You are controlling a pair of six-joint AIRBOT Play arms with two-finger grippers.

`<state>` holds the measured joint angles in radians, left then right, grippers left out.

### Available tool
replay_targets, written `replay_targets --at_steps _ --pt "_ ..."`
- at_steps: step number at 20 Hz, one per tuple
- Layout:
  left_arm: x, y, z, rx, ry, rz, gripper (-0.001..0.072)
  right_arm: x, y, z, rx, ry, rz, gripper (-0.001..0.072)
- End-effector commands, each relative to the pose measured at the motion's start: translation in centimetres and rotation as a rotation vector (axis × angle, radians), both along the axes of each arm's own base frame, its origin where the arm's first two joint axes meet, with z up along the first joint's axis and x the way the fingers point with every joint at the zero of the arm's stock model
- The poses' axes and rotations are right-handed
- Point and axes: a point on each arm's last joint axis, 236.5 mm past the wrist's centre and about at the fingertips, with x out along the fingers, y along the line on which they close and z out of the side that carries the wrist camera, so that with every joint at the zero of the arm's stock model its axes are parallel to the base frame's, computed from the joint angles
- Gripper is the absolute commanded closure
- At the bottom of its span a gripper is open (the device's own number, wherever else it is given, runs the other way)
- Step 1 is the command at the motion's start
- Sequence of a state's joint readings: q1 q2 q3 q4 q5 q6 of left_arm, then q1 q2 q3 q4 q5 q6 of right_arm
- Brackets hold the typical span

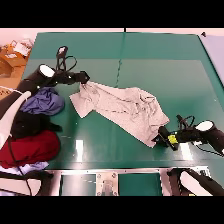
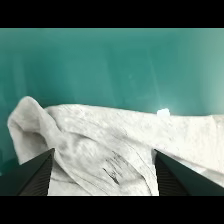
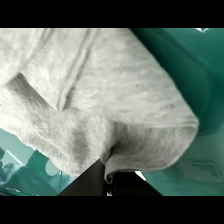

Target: Fold the shirts.

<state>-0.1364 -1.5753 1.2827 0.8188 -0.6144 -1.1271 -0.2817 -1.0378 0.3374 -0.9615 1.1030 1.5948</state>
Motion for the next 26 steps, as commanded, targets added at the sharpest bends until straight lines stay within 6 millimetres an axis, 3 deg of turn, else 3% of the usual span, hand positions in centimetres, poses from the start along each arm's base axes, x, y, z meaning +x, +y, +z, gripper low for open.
replay_targets --at_steps 1,4,6,7,11,15,17,21,24,25,26 --pt "0.3 2.6 2.4 -0.022 0.025 -0.019 0.0001 3.3 -2.2 0.7 -0.064 -0.101 0.012 0.0700" --pt "-1.4 6.6 3.3 -0.050 0.127 -0.047 0.0002 9.6 -8.2 4.6 -0.170 -0.239 -0.072 0.0701" --pt "-3.7 8.4 1.8 -0.032 0.223 -0.088 0.0002 12.8 -11.6 6.4 -0.185 -0.269 -0.128 0.0701" --pt "-5.2 9.1 0.5 0.004 0.274 -0.124 0.0002 13.4 -12.4 6.4 -0.175 -0.255 -0.136 0.0700" --pt "-10.8 7.8 -4.1 0.011 0.470 -0.218 0.0002 12.9 -10.5 3.4 -0.109 -0.153 -0.066 0.0701" --pt "-15.0 4.3 -9.5 0.018 0.576 -0.254 0.0002 13.5 -9.1 2.9 -0.106 -0.160 -0.030 0.0700" --pt "-14.6 2.0 -10.7 0.031 0.516 -0.254 0.0002 13.6 -8.8 3.0 -0.101 -0.166 -0.020 0.0701" --pt "-10.8 -2.0 -10.9 -0.016 0.372 -0.180 0.0003 13.5 -8.7 3.0 -0.100 -0.170 -0.005 0.0701" --pt "-9.5 -2.4 -11.0 -0.061 0.352 -0.120 0.0004 13.4 -8.7 3.0 -0.098 -0.169 -0.001 0.0701" --pt "-9.3 -2.4 -11.0 -0.060 0.349 -0.117 0.0115 13.4 -8.7 3.0 -0.099 -0.169 -0.001 0.0701" --pt "-9.6 -2.4 -11.1 -0.054 0.354 -0.130 0.0431 13.4 -8.7 3.0 -0.099 -0.169 -0.001 0.0701"
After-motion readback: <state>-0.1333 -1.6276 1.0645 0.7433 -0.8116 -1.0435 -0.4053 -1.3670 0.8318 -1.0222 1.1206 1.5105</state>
